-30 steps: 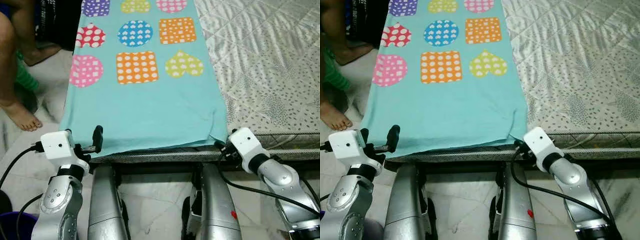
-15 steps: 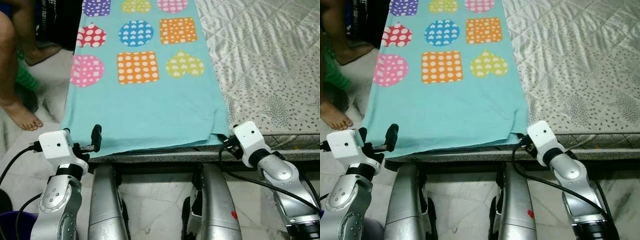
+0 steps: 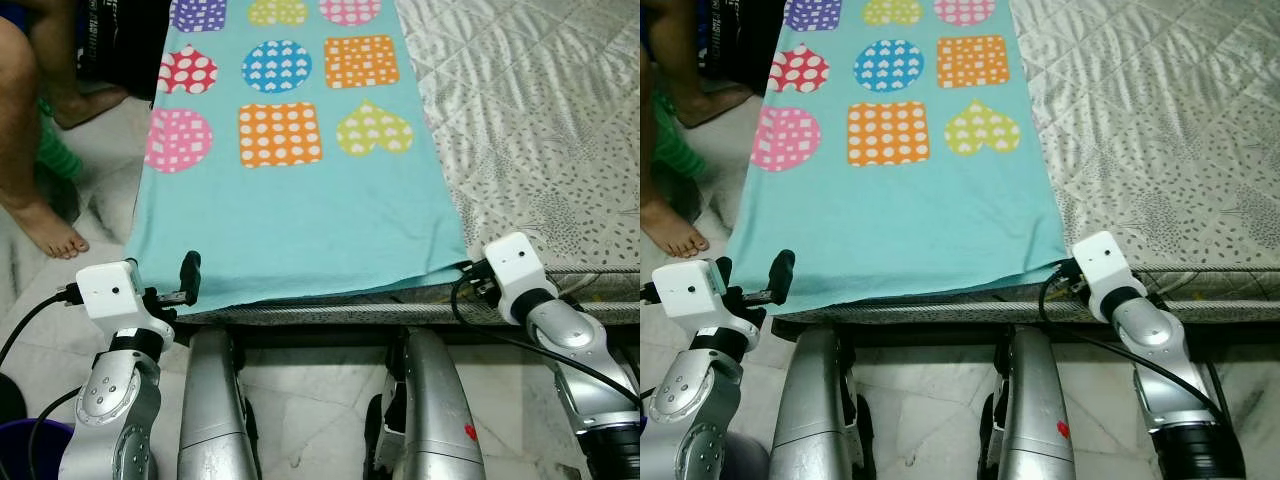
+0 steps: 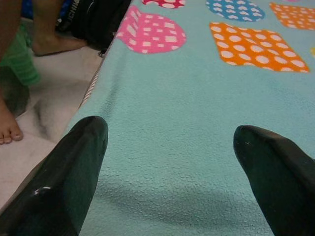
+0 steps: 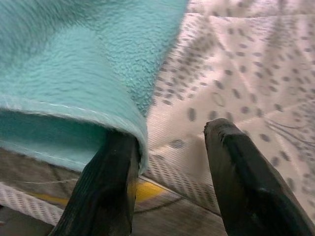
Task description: Clean up the room
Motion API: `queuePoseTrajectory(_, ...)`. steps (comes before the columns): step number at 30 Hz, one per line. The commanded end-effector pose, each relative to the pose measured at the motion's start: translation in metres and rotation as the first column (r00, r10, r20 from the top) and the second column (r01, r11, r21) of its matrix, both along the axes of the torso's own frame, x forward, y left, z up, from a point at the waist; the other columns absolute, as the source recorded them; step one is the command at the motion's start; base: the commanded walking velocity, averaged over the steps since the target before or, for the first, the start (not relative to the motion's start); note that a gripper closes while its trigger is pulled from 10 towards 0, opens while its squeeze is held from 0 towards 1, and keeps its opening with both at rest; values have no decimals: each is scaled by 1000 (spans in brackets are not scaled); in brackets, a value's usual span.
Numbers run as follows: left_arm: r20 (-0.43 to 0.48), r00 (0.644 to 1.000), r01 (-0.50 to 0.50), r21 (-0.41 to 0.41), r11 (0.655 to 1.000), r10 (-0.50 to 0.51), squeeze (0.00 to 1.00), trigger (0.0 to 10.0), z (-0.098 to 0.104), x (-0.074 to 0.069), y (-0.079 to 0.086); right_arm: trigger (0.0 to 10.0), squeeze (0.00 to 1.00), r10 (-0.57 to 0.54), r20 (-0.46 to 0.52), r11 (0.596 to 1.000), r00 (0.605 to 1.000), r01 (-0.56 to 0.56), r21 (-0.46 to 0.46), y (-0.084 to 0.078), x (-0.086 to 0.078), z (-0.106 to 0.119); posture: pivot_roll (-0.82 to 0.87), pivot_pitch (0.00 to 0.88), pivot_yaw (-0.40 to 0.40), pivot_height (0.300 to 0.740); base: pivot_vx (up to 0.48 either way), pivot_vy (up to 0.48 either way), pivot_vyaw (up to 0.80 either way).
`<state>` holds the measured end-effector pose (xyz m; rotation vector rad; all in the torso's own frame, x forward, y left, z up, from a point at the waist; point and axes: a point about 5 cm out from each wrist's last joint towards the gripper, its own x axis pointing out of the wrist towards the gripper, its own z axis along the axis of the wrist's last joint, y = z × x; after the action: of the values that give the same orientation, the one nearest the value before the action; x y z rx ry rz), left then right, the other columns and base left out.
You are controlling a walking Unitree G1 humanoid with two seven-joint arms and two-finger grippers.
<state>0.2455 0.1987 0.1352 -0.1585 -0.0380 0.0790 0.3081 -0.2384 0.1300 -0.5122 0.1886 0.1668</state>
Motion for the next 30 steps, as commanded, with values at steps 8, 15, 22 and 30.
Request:
queuePoseTrajectory(8, -17, 1000, -7, -1, 1000, 7, 0, 10000, -5, -4, 4, 10000, 0, -122, 12, 992, 992, 122, -30, -32, -17, -7, 165, 286, 11, 522, 0, 0, 0)
queuePoseTrajectory(15, -19, 1000, 2, -6, 1000, -2, 0, 10000, -6, -3, 2, 10000, 0, -108, 58, 994, 992, 107, 20, -32, -38, -8, 147, 290, 11, 522, 0, 0, 0)
queuePoseTrajectory(22, -21, 1000, 15, -12, 1000, -16, 0, 10000, -7, -1, 0, 10000, 0, -61, 62, 994, 996, 55, 93, -20, -55, -15, 130, 288, 14, 522, 0, 0, 0)
queuePoseTrajectory(30, -19, 1000, 20, -16, 1000, -20, 0, 10000, -8, 0, -1, 10000, 0, -123, 108, 971, 986, 97, 221, -11, -60, -14, 124, 274, 16, 522, 0, 0, 0)
